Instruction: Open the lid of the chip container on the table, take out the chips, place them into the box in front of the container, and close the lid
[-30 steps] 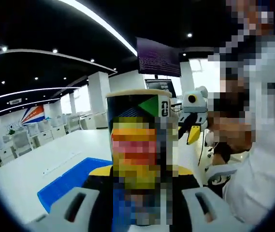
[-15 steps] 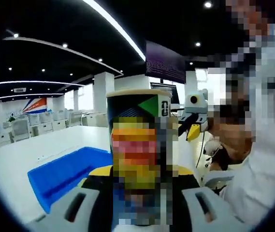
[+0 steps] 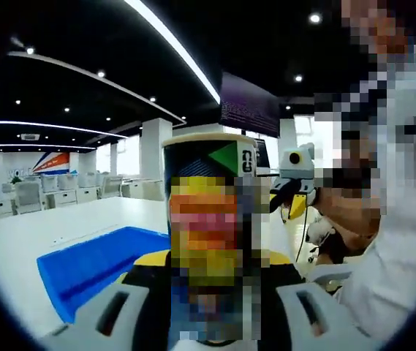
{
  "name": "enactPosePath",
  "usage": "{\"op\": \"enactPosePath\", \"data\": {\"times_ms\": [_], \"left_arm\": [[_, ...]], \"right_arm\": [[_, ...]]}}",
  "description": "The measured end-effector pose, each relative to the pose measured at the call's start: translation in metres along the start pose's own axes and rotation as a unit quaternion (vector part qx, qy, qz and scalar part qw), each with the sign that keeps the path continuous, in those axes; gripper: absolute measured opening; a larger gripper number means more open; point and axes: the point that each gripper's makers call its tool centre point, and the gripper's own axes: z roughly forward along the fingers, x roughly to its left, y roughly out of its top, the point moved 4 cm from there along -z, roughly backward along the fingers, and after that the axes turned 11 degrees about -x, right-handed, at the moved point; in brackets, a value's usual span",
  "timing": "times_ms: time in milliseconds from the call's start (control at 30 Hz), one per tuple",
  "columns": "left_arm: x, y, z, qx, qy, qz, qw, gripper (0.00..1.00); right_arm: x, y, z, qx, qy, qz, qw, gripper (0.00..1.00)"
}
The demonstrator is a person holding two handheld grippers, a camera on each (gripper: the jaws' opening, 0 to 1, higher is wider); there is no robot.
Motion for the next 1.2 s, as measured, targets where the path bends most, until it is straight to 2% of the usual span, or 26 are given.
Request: {"op": "enactPosePath", "data": {"times_ms": [233, 300, 333, 400, 533, 567, 600, 700, 933, 1033, 1100, 1133, 1200], "left_arm": [[-0.002, 0.000, 0.002, -0.001, -0.010, 0.007, 0.9999, 0.45], [-0.005, 0.000, 0.001, -0.010, -0.026, -0.007, 0.9996, 0.51], [-0.004, 0.001, 0.000, -0.010, -0.025, -0.008, 0.9996, 0.58], [-0.004, 0.001, 0.000, -0.012, -0.027, -0.010, 0.9995, 0.65], [-0.002, 0.000, -0.003, -0.004, -0.022, -0.007, 0.9997, 0.63], [-0.002, -0.001, -0.004, -0.002, -0.021, -0.005, 0.9998, 0.64], [-0.002, -0.001, -0.005, -0.001, -0.020, -0.005, 0.9998, 0.65], [-0.002, -0.001, -0.009, 0.000, -0.017, -0.007, 0.9998, 0.66], [-0.008, -0.006, -0.018, 0.013, -0.016, 0.007, 0.9998, 0.67], [-0.005, -0.004, -0.024, 0.001, -0.006, 0.003, 1.0000, 0.67], [-0.003, -0.004, -0.027, -0.003, 0.001, 0.001, 1.0000, 0.67], [-0.002, -0.004, -0.028, -0.004, 0.004, -0.001, 1.0000, 0.67], [-0.001, -0.006, -0.033, -0.006, 0.009, -0.003, 0.9999, 0.67]], "right_arm": [[-0.001, -0.001, -0.003, 0.005, -0.002, 0.003, 1.0000, 0.26], [-0.004, 0.000, -0.004, 0.006, -0.011, 0.006, 0.9999, 0.28], [-0.006, -0.001, -0.005, 0.007, -0.015, 0.006, 0.9998, 0.28], [-0.015, -0.006, -0.009, 0.025, -0.043, 0.016, 0.9986, 0.28], [-0.034, -0.014, -0.018, 0.051, -0.094, 0.019, 0.9941, 0.31], [-0.035, -0.015, -0.018, 0.051, -0.097, 0.021, 0.9937, 0.32], [-0.041, -0.016, -0.021, 0.054, -0.117, 0.029, 0.9912, 0.33], [-0.056, -0.019, -0.028, 0.068, -0.165, 0.011, 0.9839, 0.38], [-0.071, -0.041, -0.037, 0.138, -0.220, -0.007, 0.9656, 0.50], [-0.081, -0.062, -0.044, 0.169, -0.260, 0.016, 0.9506, 0.50], [-0.087, -0.068, -0.047, 0.175, -0.280, -0.001, 0.9438, 0.51], [-0.091, -0.074, -0.050, 0.184, -0.295, -0.012, 0.9375, 0.51], [-0.093, -0.077, -0.050, 0.180, -0.301, -0.013, 0.9363, 0.51]]}}
